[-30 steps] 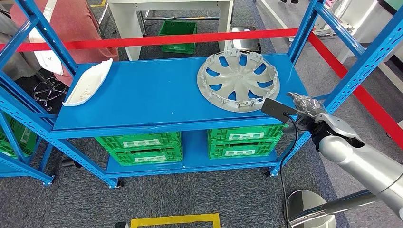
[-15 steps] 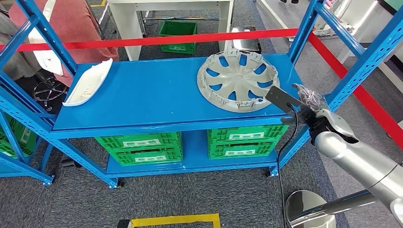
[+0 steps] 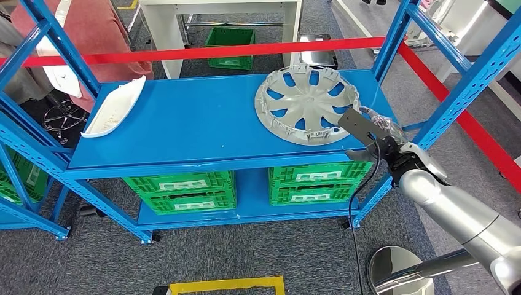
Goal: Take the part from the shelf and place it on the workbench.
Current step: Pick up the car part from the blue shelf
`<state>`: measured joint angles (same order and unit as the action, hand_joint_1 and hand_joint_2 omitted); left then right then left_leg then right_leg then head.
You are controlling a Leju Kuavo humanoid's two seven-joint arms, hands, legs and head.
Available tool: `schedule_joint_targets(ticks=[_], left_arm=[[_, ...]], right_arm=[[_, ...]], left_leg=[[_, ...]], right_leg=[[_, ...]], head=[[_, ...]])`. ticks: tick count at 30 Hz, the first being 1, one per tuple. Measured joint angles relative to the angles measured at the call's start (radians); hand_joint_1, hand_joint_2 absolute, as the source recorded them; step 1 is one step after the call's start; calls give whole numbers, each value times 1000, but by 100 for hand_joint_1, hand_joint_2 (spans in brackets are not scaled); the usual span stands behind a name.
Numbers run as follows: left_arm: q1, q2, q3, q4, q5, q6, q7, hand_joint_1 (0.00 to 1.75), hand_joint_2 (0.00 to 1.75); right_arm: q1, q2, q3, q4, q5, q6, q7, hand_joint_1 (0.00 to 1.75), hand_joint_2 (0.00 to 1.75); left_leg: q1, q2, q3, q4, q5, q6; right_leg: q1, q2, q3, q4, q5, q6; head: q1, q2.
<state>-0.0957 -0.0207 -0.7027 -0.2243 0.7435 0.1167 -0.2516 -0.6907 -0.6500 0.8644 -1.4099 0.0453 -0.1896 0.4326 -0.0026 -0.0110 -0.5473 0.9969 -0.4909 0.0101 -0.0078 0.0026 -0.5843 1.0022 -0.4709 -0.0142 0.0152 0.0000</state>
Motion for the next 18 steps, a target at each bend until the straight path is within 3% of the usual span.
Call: schedule_joint_targets(ticks=[12, 18], left_arm=[[-2, 3, -20, 0, 11, -3, -6, 0, 0], [-3, 3, -31, 0, 21, -7, -11, 0, 0]], right_arm=[[-28, 93, 45, 8, -11, 94, -35, 0, 175], [-49, 110, 93, 16, -9, 165, 16, 0, 175]], left_leg=[[0, 0, 0, 0, 0, 0], [0, 0, 0, 0, 0, 0]], right_leg=[[0, 0, 0, 0, 0, 0], [0, 0, 0, 0, 0, 0]], head=[[0, 0], [0, 0]])
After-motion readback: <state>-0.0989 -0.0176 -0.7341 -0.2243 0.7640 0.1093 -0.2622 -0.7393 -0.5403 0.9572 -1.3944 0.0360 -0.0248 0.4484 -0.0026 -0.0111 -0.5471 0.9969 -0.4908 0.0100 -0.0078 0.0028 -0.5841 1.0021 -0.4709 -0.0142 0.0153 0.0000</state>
